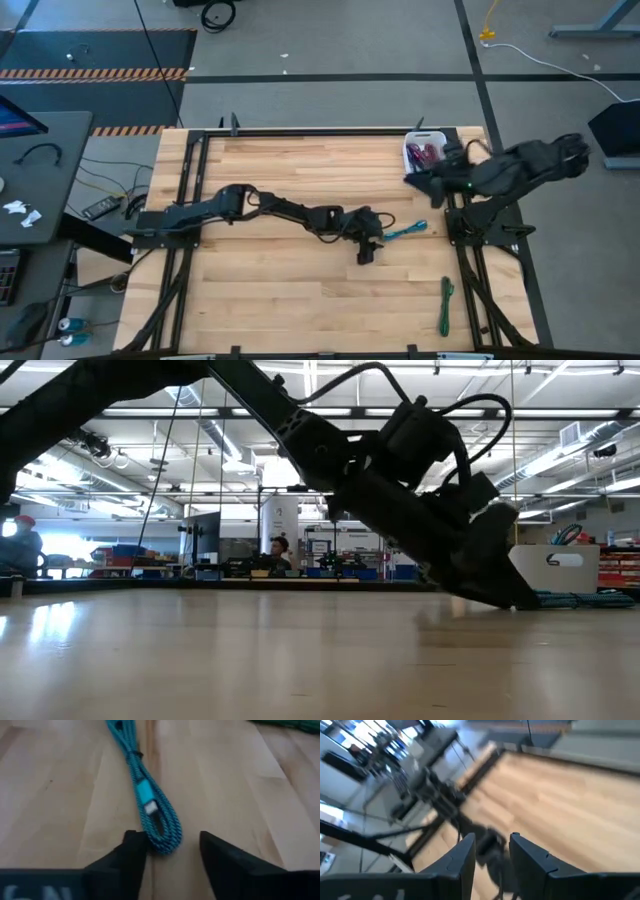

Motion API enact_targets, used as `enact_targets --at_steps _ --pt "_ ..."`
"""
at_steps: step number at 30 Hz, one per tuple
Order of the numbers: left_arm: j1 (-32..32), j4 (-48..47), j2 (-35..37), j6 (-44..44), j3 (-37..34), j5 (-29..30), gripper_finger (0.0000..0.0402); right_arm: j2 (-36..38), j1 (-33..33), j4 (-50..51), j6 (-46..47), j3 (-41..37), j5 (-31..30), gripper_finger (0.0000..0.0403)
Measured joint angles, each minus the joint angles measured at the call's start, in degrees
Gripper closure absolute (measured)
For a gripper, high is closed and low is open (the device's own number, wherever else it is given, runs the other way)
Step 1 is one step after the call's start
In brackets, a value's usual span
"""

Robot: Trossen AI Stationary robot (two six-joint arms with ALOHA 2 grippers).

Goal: Pick and place USB-C Cables
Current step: Put the black blue charger cable into the bin

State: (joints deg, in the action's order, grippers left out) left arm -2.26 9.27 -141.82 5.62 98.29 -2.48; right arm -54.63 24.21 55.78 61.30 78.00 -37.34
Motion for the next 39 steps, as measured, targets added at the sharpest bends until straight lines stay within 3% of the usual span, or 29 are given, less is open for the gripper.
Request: enact_targets --at_steps 5,10,12,16,18,24,32,39 --pt "0.2 6.6 -1.3 3.3 -0.3 3.0 0.0272 -3.8 0.1 1.3 8.2 -0.1 4.5 0.0278" --pt "0.7 11.7 -4.0 5.7 -0.1 3.7 0.0285 -5.6 0.7 0.0 12.0 -0.1 6.6 0.0278" --pt "0.8 11.8 -4.5 4.6 0.0 3.3 0.0295 -5.7 0.8 0.0 12.9 0.0 8.0 0.0278" --pt "1.2 11.2 -3.8 0.9 -0.1 2.7 0.0362 -5.7 0.9 1.7 13.2 0.0 12.0 0.0278" --pt "1.6 9.6 -2.6 0.3 -0.2 2.6 0.0362 -5.6 0.9 4.1 13.2 0.0 13.8 0.0278" --pt "3.3 -5.6 7.1 -4.2 -0.6 4.0 0.0362 -5.6 2.3 9.6 11.4 -0.5 19.0 0.0277" --pt "6.1 -27.1 25.2 -8.9 -0.4 4.2 0.0362 -5.8 4.7 13.3 2.3 -6.3 19.5 0.0264" --pt "9.2 -49.5 38.6 -9.6 -0.3 -2.2 0.0362 -5.6 -1.7 3.9 -18.9 -6.9 17.5 0.0218"
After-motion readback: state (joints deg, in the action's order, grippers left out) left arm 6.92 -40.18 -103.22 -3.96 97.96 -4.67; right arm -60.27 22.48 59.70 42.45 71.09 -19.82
